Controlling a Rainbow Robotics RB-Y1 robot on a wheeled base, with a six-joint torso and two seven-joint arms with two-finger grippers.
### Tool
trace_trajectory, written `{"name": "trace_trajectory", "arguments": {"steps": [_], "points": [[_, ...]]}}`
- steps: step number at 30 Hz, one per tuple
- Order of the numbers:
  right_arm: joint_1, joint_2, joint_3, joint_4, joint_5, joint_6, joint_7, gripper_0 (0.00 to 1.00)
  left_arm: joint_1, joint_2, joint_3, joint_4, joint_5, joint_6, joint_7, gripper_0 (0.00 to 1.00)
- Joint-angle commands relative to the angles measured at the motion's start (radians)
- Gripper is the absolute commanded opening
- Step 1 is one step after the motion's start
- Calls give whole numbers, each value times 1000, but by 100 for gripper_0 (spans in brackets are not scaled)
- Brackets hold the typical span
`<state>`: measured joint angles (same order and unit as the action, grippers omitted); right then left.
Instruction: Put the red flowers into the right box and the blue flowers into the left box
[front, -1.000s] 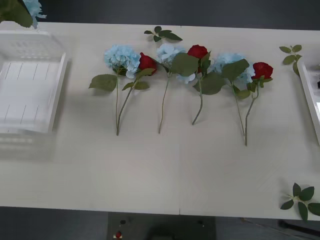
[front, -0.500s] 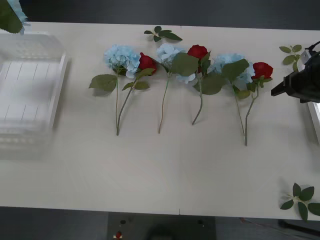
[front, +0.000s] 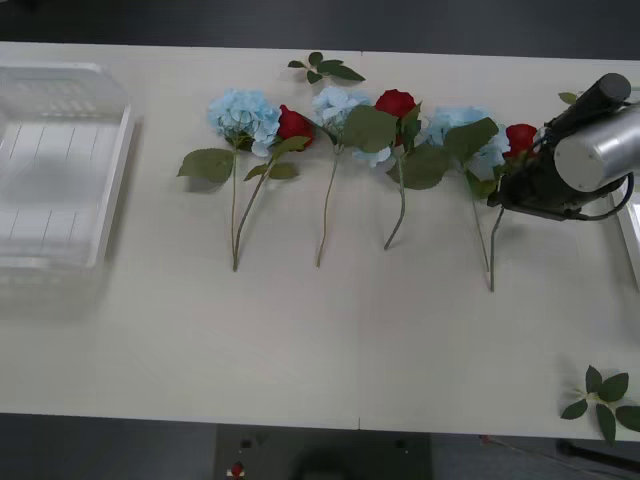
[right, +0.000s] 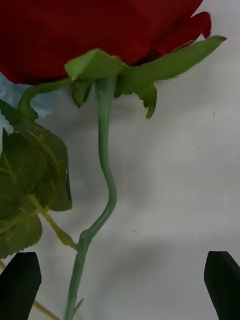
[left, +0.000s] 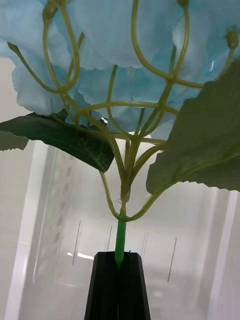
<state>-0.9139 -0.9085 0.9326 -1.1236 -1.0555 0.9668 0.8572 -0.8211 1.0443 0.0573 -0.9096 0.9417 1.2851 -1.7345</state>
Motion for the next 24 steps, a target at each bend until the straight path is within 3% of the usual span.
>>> {"name": "trace_trajectory", "arguments": {"steps": [1,6,8,11,13,14,15,24], "points": [[-22,36,-18,41,60,0,-87,96,-29,6,-116,43,65,-110,73,0],[-22,76,-12,85,104,-5,-96,95,-24,6,-294,74,170,-265,93,0],[-22,83,-1,97,112,-14,-99,89,-18,6,-341,83,219,-320,104,0],[-22,86,14,107,114,-26,-101,62,-6,6,-398,83,290,-383,115,0],[-22,86,20,107,114,-31,-101,23,4,6,-435,83,341,-435,121,0],[-22,85,20,107,114,-31,-101,8,4,6,-447,83,354,-448,122,0],[-22,85,20,107,114,-30,-101,0,4,6,-462,83,370,-461,125,0],[-22,76,20,99,101,-31,-101,0,42,6,-496,87,370,-581,156,0]]}}
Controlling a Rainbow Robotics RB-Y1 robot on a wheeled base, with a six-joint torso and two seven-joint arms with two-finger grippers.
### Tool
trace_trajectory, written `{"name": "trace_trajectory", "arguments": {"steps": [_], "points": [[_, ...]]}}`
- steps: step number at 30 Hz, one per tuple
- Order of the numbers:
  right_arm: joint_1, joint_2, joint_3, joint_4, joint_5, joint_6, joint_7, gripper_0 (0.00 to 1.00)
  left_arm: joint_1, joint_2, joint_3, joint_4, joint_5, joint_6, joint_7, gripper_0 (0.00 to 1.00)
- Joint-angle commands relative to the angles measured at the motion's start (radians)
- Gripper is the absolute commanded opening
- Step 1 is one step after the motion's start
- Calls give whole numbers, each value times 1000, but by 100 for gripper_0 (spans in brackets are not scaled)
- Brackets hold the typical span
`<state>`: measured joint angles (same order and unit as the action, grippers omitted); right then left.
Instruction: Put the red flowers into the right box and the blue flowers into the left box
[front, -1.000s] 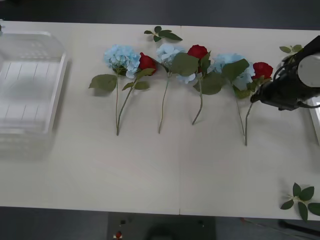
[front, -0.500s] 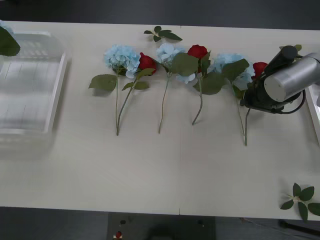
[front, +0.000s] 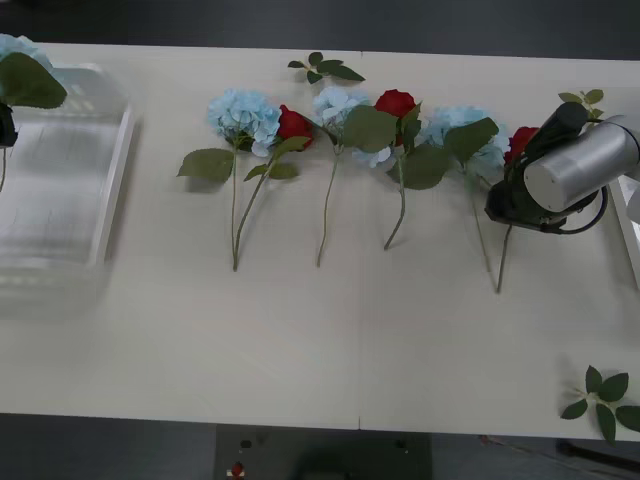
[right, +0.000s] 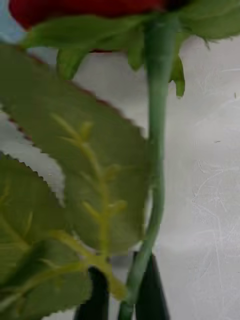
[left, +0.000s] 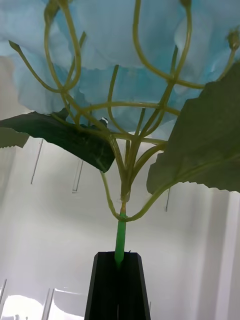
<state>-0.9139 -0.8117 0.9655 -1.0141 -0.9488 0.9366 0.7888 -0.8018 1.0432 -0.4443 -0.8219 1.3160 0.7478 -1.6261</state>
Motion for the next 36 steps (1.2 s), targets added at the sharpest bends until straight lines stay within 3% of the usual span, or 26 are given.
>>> {"name": "trace_trajectory", "arguments": {"steps": [1,8,13,15,16,17,18,26,32,36], "points": [[-23,-29,-13,-17,-8,-1,-33,0,27,8,7,1,-6,-45,51,0],[-52,-118,-13,-101,-102,5,-20,0,55,6,6,1,-12,-73,71,0],[-140,-284,-13,-236,-246,107,10,0,56,8,7,7,-24,-76,74,2],[-175,-340,-13,-265,-301,154,55,0,56,8,7,7,-27,-76,77,41],[-194,-366,-14,-274,-324,177,87,0,56,8,7,7,-27,-76,78,55],[-194,-366,-14,-274,-324,177,87,0,56,8,7,7,-27,-76,78,55],[-230,-426,-14,-288,-369,223,165,0,56,8,7,7,-30,-76,81,64],[-252,-544,-14,-227,-389,235,421,0,56,9,7,14,-50,-59,75,65],[-223,-527,-16,-75,-304,237,589,0,55,81,26,-72,-41,108,0,66],[-203,-485,-16,52,-211,212,679,0,55,103,164,-108,-32,301,-107,65]]}}
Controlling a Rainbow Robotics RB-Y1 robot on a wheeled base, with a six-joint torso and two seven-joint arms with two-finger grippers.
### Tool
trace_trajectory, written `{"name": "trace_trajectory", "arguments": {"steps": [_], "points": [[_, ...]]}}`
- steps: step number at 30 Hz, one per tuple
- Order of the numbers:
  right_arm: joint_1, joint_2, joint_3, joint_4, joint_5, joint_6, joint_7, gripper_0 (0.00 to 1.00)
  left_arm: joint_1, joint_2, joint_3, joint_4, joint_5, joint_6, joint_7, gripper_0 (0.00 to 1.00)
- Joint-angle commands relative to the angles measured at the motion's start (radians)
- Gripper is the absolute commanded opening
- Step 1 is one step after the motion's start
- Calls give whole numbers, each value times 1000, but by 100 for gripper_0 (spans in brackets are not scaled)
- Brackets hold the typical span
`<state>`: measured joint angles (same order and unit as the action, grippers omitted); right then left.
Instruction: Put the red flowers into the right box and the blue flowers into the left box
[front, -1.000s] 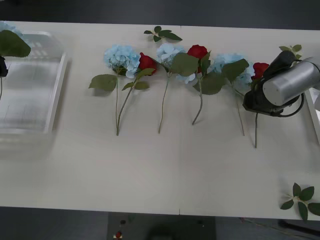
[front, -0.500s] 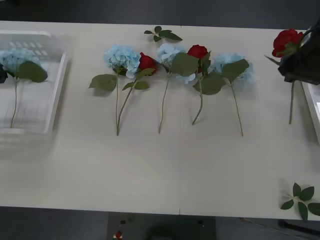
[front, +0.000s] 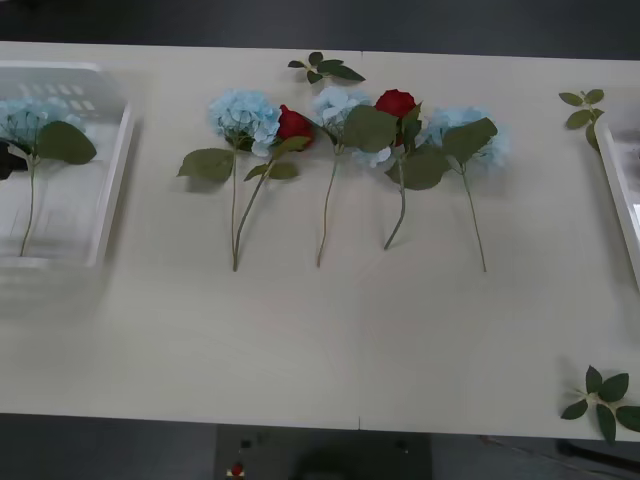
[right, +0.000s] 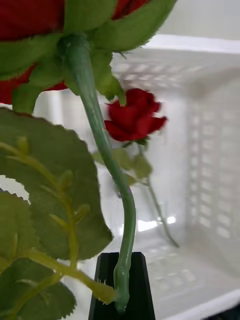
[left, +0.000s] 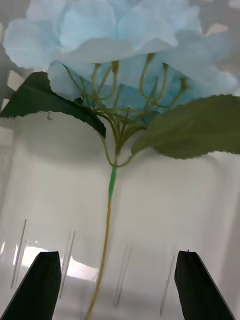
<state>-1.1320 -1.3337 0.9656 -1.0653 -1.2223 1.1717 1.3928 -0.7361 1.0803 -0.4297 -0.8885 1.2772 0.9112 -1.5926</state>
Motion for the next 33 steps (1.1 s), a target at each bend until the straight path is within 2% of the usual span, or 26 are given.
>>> {"name": "trace_trajectory", "arguments": {"steps": [1,5,8,12,18,20,24,28,29,30,31,32,33], "points": [[20,51,-16,145,76,-37,95,0,-11,66,206,-44,5,201,-178,65],[24,111,-16,312,113,-104,170,0,-11,66,416,-75,-30,437,-267,66],[28,168,-16,429,147,-176,210,0,-11,64,531,-133,-53,566,-291,65],[31,240,-16,553,164,-251,219,0,-11,50,578,-205,16,623,-280,65],[58,280,-16,611,216,-314,210,0,-12,-11,514,-310,103,526,-231,65],[72,278,-16,611,216,-325,210,0,-14,-22,448,-362,128,459,-182,65],[97,280,-16,610,218,-340,207,0,-25,-31,241,-494,152,230,-29,66],[103,280,-16,610,244,-351,207,0,-66,-53,74,-553,146,81,65,65],[103,280,-16,610,247,-351,209,3,-75,-57,52,-557,145,66,75,65],[103,280,-16,610,251,-351,207,17,-92,-74,9,-558,129,37,91,65],[103,281,-16,610,253,-353,207,38,-111,-91,-31,-560,108,9,108,66],[103,281,-16,608,253,-353,206,49,-118,-99,-50,-560,97,-2,115,66],[103,281,-16,610,253,-354,206,68,-134,-117,-86,-558,71,-29,137,66]]}}
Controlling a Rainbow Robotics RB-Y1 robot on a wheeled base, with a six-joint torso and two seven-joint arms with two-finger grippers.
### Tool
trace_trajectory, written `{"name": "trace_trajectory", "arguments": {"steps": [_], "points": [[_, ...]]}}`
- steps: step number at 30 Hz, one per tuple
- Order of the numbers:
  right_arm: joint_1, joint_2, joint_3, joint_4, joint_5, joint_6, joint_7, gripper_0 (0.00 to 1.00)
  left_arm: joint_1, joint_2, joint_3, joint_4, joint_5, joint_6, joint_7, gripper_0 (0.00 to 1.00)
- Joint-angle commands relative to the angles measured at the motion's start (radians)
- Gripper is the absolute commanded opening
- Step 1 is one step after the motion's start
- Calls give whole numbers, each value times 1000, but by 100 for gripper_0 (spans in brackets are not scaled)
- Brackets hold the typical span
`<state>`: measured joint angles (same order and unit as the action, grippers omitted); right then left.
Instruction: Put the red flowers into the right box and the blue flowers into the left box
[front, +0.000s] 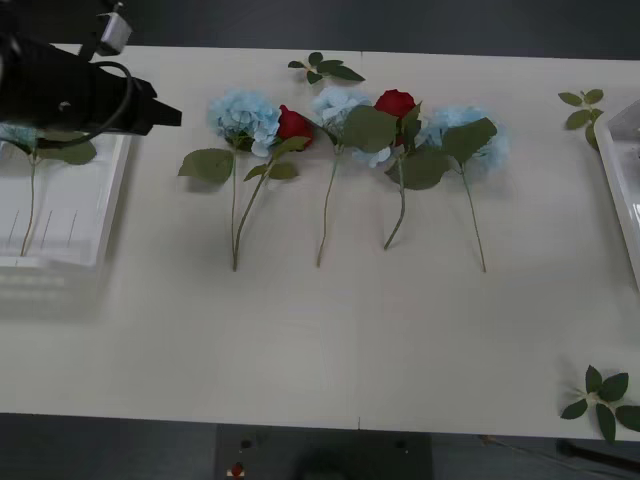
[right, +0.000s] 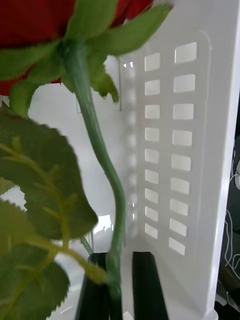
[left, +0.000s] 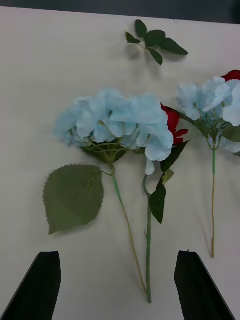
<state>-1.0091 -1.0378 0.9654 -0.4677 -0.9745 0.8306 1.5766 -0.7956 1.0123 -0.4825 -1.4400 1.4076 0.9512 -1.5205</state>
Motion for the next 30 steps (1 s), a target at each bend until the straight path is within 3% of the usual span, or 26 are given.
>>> {"name": "trace_trajectory", "arguments": {"steps": [1,3,8,13,17,21,30], "points": [[-20,-15,-16,12,5,-13,20,77,-88,-60,-64,-5,-79,-88,82,65],[-20,-13,-16,11,4,-16,17,84,-126,-83,-137,9,-111,-123,114,65],[-20,-13,-16,0,-13,-10,17,84,-214,-129,-280,61,-165,-178,177,65],[-20,-21,-53,-60,-130,96,29,84,-281,-199,-355,158,-173,-184,184,65],[-20,-68,-126,-195,-153,219,39,84,-312,-256,-387,245,-183,-184,184,65],[-20,-165,-200,-427,-216,374,25,84,-343,-322,-415,340,-199,-186,186,65],[-13,-286,-217,-796,-286,452,11,84,-361,-386,-426,472,-222,-186,186,65]]}}
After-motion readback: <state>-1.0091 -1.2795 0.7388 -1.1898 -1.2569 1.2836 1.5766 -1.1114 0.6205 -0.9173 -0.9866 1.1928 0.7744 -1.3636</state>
